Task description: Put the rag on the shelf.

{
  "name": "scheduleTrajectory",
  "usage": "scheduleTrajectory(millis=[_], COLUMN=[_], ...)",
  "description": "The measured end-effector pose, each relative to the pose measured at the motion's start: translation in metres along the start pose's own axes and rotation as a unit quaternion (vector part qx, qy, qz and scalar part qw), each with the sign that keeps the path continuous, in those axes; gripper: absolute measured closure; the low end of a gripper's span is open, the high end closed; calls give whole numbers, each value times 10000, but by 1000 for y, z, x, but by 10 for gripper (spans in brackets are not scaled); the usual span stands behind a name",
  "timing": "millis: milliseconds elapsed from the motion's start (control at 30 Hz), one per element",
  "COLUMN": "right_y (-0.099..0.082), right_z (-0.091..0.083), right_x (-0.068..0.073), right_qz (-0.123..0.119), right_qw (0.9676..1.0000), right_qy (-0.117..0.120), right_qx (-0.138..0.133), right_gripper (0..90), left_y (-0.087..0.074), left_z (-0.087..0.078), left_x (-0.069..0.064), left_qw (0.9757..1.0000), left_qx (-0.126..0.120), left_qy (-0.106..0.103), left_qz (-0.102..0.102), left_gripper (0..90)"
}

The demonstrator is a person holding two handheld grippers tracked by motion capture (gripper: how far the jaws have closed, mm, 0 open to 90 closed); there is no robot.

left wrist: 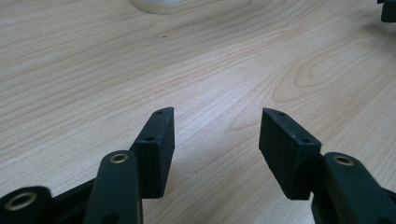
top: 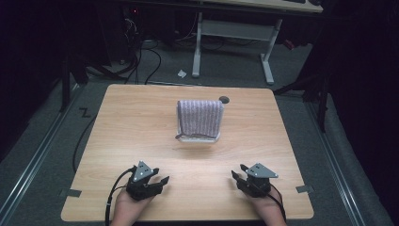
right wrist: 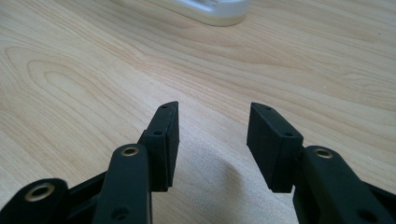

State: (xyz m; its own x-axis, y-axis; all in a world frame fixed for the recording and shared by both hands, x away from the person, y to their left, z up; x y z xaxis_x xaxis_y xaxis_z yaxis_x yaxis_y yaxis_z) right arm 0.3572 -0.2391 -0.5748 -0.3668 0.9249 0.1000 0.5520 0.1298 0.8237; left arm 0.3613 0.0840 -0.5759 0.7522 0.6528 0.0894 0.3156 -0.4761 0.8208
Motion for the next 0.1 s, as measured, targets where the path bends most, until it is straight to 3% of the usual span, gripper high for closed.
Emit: scheduleTrajectory(millis=[100], right_y=[0], right_z=[0], right_x=[-1], right_qz=[17], right_qw=[10000], right_qy=[3], right_qx=[-5], right_gripper=[543], left_y=[-1], left_z=[0], left_x=[1], left_qw=[10000], left_qx=[11], left_qy=[-2], left_qz=[-32], left_gripper=[458])
Point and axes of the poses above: each handheld gripper's, and its own axes: z roughly forward along the jaws, y roughly out of its top, x roughly to its left, the point moved 7 cm from there along z, roughly forward along the jaws, and after that the axes turned 13 degrees about z, right-handed, at the moved point
